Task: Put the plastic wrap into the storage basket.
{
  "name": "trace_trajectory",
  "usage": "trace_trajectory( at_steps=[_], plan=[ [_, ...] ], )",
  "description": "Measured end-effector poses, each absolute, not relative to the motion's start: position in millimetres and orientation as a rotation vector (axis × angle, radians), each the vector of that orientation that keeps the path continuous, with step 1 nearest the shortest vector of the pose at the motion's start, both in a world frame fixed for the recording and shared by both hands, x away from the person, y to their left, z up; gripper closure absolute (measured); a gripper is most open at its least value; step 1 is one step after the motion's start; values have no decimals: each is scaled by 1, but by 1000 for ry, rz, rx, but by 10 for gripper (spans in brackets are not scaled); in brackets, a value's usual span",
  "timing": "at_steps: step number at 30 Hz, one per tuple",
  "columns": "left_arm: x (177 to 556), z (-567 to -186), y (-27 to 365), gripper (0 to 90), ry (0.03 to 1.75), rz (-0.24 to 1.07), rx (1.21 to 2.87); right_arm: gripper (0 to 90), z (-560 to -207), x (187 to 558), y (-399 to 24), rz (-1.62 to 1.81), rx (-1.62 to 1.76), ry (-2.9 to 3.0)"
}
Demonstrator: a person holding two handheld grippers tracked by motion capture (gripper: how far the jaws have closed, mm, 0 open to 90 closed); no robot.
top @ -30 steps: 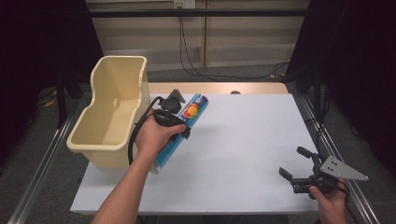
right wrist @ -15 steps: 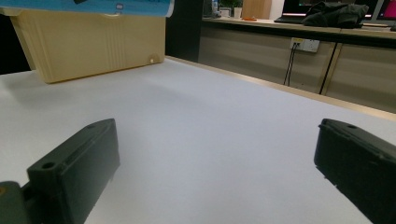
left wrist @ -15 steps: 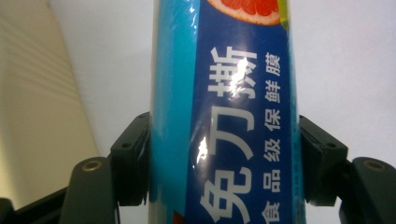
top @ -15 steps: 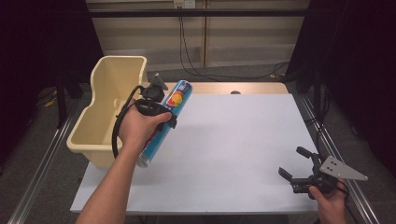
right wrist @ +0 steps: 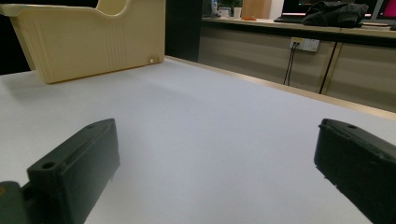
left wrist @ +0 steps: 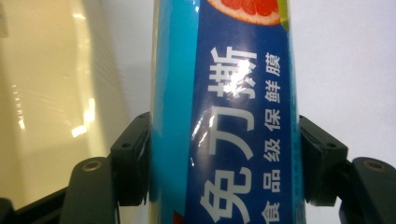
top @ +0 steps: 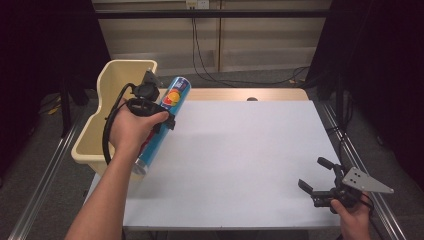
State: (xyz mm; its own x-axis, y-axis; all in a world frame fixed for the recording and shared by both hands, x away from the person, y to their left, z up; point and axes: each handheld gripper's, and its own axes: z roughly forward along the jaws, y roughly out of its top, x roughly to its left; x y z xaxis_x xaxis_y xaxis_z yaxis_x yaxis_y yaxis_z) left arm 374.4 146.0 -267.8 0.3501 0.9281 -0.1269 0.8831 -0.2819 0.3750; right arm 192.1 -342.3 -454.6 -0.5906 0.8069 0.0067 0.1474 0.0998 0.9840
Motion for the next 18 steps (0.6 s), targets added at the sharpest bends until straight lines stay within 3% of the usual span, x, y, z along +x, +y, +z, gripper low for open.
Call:
trace_trajectory(
  at_steps=[18],
  plan=[
    [367, -252, 186, 323, 1659, 212, 2145, 0, -455, 192, -342, 1524, 935, 1827]
  ],
)
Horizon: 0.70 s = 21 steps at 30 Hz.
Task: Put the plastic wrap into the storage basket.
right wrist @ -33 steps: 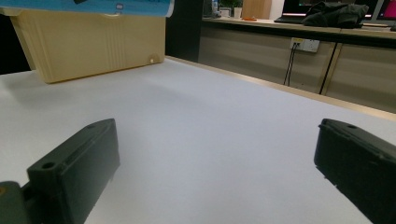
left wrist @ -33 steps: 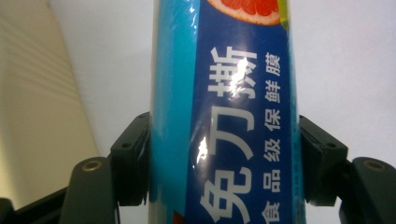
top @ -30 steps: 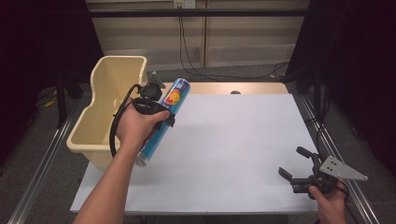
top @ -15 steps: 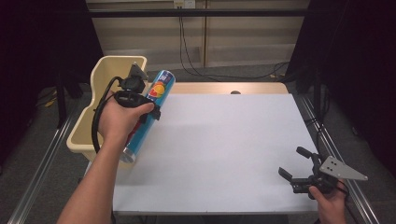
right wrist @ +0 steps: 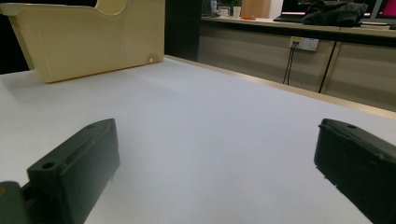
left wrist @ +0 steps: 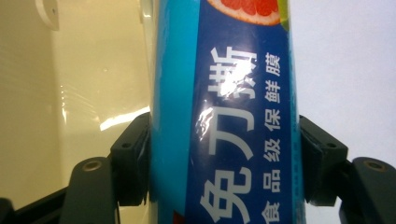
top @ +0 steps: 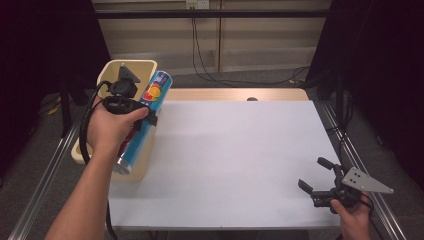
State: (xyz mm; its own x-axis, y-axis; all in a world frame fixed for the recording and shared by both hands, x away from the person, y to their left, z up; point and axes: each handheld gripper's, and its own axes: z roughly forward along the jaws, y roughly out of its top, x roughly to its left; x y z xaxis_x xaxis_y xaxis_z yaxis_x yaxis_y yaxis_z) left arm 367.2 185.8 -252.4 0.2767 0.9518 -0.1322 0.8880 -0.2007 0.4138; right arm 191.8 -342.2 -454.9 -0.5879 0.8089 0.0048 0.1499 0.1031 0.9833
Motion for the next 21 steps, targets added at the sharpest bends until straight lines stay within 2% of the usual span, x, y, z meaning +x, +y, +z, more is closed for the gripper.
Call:
trace_trajectory(
  at_steps=[21],
  plan=[
    [362, -258, 230, 322, 1796, 271, 2073, 0, -455, 191, -340, 1515, 926, 1839]
  ],
)
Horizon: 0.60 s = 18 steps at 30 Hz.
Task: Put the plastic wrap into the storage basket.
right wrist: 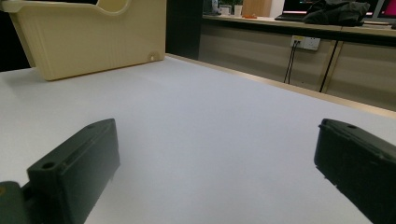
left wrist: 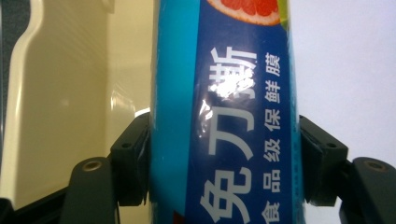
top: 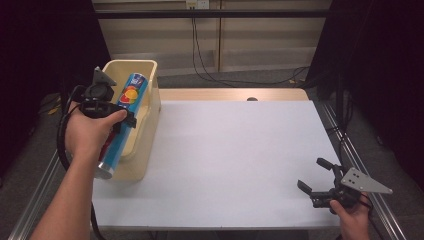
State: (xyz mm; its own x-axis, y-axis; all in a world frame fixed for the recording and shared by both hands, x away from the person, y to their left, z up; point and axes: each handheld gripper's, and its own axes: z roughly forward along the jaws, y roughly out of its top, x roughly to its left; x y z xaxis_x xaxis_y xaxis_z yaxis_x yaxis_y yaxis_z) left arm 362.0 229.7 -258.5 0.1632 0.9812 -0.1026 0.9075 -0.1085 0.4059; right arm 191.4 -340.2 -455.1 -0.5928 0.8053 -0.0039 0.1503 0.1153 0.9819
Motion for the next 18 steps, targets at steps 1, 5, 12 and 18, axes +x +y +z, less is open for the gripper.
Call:
trace_trajectory(
  at_steps=[1, 5, 12, 18],
  plan=[
    [362, -260, 230, 322, 1799, 277, 2076, 0, -455, 191, -340, 1515, 925, 1839],
    [363, -266, 232, 322, 1822, 271, 2064, 0, -455, 192, -340, 1514, 925, 1841],
    [364, -276, 231, 321, 1847, 264, 2070, 0, -455, 192, -340, 1515, 925, 1840],
    [364, -281, 233, 320, 1866, 255, 2072, 0, -455, 192, -340, 1513, 922, 1841]
  ],
)
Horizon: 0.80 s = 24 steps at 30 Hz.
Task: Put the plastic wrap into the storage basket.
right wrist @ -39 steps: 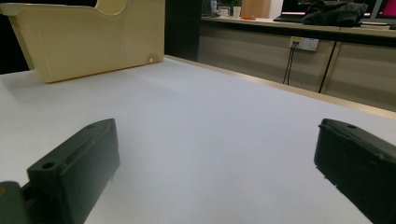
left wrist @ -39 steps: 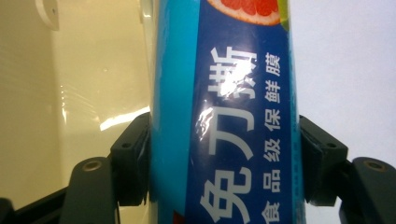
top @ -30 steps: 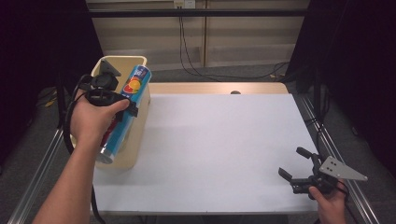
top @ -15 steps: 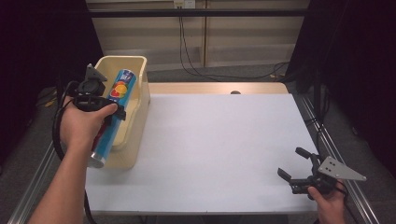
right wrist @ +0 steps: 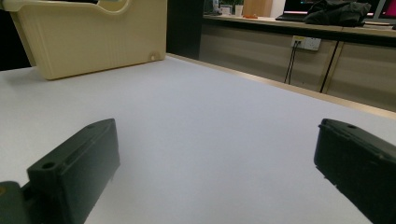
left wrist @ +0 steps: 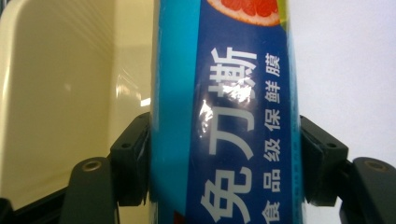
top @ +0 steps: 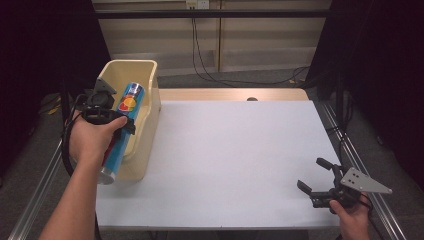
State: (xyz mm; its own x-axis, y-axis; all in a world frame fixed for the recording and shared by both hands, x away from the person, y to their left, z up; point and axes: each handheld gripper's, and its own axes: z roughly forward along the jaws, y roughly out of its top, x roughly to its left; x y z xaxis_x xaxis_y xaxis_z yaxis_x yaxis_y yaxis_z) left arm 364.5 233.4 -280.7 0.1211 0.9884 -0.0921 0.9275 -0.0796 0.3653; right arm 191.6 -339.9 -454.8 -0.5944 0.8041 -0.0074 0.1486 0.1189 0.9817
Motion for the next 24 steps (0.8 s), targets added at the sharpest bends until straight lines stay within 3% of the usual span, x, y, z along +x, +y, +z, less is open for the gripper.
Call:
trace_trajectory(
  at_steps=[24],
  plan=[
    [368, -289, 232, 317, 1905, 231, 2088, 0, -455, 192, -338, 1517, 917, 1846]
  ],
)
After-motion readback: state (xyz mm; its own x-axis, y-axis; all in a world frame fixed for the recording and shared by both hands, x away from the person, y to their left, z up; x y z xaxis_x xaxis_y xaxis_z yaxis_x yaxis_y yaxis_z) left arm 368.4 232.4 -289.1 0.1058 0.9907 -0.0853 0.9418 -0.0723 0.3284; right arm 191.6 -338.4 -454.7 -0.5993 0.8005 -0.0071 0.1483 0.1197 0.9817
